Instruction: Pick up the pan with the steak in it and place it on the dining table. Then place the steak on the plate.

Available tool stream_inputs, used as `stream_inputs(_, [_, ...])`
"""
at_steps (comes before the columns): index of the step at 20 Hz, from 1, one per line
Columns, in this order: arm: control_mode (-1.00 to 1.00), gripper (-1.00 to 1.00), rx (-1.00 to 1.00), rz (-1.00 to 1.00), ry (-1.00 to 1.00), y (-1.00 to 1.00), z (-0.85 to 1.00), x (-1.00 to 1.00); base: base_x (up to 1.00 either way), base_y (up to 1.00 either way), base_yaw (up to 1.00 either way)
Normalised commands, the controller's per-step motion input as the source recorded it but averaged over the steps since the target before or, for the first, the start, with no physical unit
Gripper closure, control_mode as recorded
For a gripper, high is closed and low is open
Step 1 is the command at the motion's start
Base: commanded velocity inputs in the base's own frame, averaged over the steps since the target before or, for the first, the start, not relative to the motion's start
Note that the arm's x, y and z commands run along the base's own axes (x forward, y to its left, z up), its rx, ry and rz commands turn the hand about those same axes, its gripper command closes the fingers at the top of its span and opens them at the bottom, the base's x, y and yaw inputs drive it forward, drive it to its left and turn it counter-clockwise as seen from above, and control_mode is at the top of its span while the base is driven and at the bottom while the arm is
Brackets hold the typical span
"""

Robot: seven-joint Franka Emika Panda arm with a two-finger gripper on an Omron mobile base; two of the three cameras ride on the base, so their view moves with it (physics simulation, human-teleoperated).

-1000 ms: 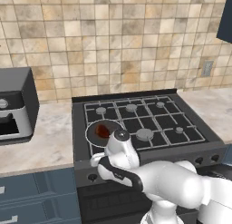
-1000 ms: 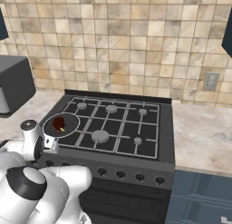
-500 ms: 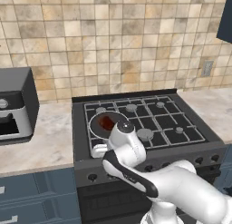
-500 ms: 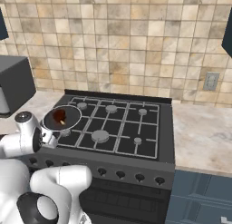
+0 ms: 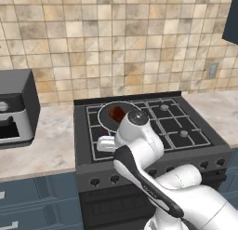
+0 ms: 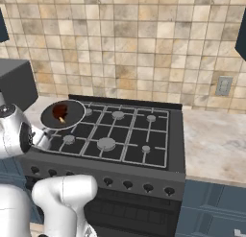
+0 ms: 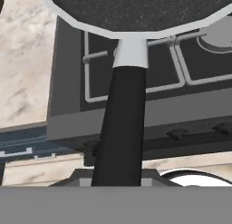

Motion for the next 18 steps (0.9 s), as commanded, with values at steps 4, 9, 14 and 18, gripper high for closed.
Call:
stream_inputs(4, [-1.0,1.0,0.07,-0.13,0.03,-0.05,0.74,-0.75,0.0,0.0,0.0])
stream_inputs(9, [-1.0,1.0,0.07,-0.14,0.04,-0.07,0.57,-0.88,0.0,0.0,0.0])
stream_inputs(14, [-1.0,1.0,0.07,-0.11,0.13,-0.07,0.54,-0.86,0.0,0.0,0.0])
stream_inputs(18, [-1.0,1.0,0.05,-0.08,0.19,-0.03,0.53,-0.83,0.0,0.0,0.0])
